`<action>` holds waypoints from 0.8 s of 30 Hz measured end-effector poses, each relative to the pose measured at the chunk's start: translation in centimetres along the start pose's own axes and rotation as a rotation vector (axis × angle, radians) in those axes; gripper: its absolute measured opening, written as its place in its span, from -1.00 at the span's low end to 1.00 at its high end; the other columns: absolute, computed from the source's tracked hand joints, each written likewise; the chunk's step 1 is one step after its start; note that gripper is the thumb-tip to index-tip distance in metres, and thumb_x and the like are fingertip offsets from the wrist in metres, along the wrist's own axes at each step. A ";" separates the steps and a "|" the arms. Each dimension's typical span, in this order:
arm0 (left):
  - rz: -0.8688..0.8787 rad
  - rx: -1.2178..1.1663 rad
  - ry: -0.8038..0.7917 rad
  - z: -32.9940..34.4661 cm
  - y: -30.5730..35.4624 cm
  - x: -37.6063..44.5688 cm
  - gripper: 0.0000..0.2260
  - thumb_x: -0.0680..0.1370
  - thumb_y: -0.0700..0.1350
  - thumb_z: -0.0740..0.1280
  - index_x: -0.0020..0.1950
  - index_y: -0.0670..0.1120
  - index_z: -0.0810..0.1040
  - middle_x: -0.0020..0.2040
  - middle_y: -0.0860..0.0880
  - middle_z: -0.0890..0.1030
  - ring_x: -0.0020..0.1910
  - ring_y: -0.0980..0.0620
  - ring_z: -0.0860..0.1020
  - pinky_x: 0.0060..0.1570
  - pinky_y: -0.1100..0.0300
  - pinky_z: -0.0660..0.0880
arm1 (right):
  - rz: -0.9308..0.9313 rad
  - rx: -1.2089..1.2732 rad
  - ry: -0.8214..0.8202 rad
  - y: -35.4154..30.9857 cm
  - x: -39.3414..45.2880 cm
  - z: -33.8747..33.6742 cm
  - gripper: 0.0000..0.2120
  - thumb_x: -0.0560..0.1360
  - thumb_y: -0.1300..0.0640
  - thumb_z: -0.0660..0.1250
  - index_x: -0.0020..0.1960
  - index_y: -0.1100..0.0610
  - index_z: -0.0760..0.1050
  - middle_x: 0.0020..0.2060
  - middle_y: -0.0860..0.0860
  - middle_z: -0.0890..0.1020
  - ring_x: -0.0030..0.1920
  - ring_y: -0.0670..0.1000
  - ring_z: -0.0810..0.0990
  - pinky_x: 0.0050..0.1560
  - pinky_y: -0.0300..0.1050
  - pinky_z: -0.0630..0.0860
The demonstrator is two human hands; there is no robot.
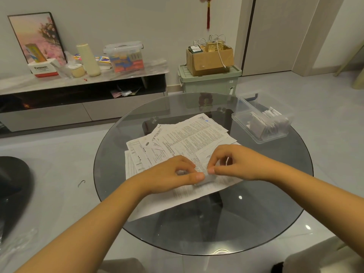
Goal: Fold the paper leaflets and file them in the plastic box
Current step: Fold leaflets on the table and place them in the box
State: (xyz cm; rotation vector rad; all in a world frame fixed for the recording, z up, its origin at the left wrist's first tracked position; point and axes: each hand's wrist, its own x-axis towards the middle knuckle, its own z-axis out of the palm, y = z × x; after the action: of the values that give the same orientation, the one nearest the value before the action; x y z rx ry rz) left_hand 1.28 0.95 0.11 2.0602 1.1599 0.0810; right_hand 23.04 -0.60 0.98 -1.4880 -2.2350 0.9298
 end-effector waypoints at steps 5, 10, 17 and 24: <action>-0.035 0.003 0.279 0.8 0.3 0.9 -0.81 0.47 0.11 0.38 -0.08 0.02 0.54 -0.15 0.15 0.52 -0.14 0.15 0.49 -0.17 0.34 0.38 | 0.060 0.171 0.152 -0.8 1.3 0.3 -0.91 0.52 0.06 0.30 -0.08 -0.05 0.59 -0.21 -0.19 0.61 -0.20 -0.16 0.56 -0.17 -0.39 0.44; -0.098 0.050 0.392 1.1 0.2 1.7 -0.72 0.44 0.00 0.45 0.07 0.06 0.44 0.03 0.10 0.44 -0.01 0.11 0.47 0.01 0.27 0.47 | 0.136 0.217 0.209 -0.8 2.6 1.1 -0.84 0.52 0.01 0.30 0.10 -0.06 0.53 -0.10 -0.13 0.61 -0.15 -0.15 0.58 -0.14 -0.35 0.46; -0.145 0.064 0.384 0.9 -0.2 2.1 -0.41 0.38 0.00 0.51 0.34 0.03 0.37 0.15 0.06 0.45 0.12 0.09 0.43 0.17 0.19 0.43 | 0.162 -0.032 0.119 -0.4 3.2 3.4 -0.61 0.40 0.01 0.46 0.18 -0.09 0.44 -0.06 -0.13 0.51 -0.17 -0.14 0.46 -0.11 -0.33 0.40; -0.154 -0.123 0.442 0.3 0.1 1.9 -0.63 0.43 -0.11 0.47 0.19 0.07 0.48 -0.12 0.11 0.45 -0.22 0.14 0.45 -0.26 0.39 0.35 | 0.163 -0.048 0.146 -0.7 3.1 3.6 -0.51 0.43 0.02 0.43 0.29 -0.06 0.33 0.00 -0.11 0.46 -0.13 -0.14 0.43 -0.03 -0.27 0.39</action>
State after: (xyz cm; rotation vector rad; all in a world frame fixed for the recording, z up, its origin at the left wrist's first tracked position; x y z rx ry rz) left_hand 2.58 2.23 -0.59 1.8881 1.5326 0.5415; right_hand 19.19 0.80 -1.54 -1.7216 -2.0713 0.7893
